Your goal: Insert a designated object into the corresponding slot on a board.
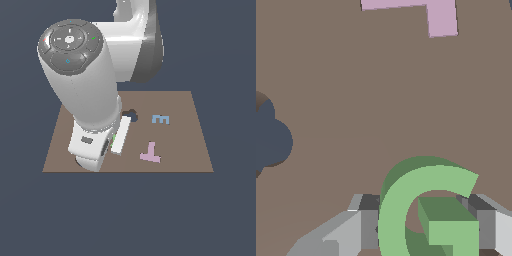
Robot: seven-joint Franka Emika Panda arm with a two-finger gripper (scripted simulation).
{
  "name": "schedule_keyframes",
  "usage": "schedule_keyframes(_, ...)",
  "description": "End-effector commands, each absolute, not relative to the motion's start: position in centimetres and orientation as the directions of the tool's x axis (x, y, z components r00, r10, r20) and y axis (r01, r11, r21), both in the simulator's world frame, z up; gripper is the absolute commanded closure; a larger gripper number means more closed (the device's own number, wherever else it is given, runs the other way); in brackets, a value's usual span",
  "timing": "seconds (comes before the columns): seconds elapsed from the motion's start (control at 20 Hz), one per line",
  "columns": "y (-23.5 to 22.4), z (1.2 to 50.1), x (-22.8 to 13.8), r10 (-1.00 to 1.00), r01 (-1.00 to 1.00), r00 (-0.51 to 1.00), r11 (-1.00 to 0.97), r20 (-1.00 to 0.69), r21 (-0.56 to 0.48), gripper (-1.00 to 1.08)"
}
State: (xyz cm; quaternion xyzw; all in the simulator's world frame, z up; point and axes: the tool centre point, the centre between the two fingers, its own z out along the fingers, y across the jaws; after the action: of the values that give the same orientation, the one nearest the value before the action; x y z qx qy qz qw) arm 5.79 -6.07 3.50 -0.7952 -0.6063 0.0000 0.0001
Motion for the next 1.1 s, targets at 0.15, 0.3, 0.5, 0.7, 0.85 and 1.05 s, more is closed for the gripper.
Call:
schedule_keyframes(0.15, -7.4, 3.6, 5.8, 0.997, 0.997, 0.071, -0.071, 0.0, 0.001, 1.08)
schedule_keyframes(0.3, -8.2, 3.7, 5.9, 0.999, 0.999, -0.038, 0.038, 0.0, 0.001, 1.08)
schedule_keyframes(0.5, -9.1, 3.7, 6.1, 0.984, 0.984, -0.181, 0.181, 0.0, 0.001, 1.08)
schedule_keyframes(0.7, -10.0, 3.8, 6.5, 0.947, 0.947, -0.32, 0.32, 0.0, 0.001, 1.08)
schedule_keyframes(0.85, -10.7, 3.8, 6.9, 0.908, 0.908, -0.42, 0.42, 0.0, 0.001, 1.08)
schedule_keyframes(1.05, -11.5, 3.9, 7.5, 0.838, 0.838, -0.545, 0.545, 0.0, 0.001, 1.08)
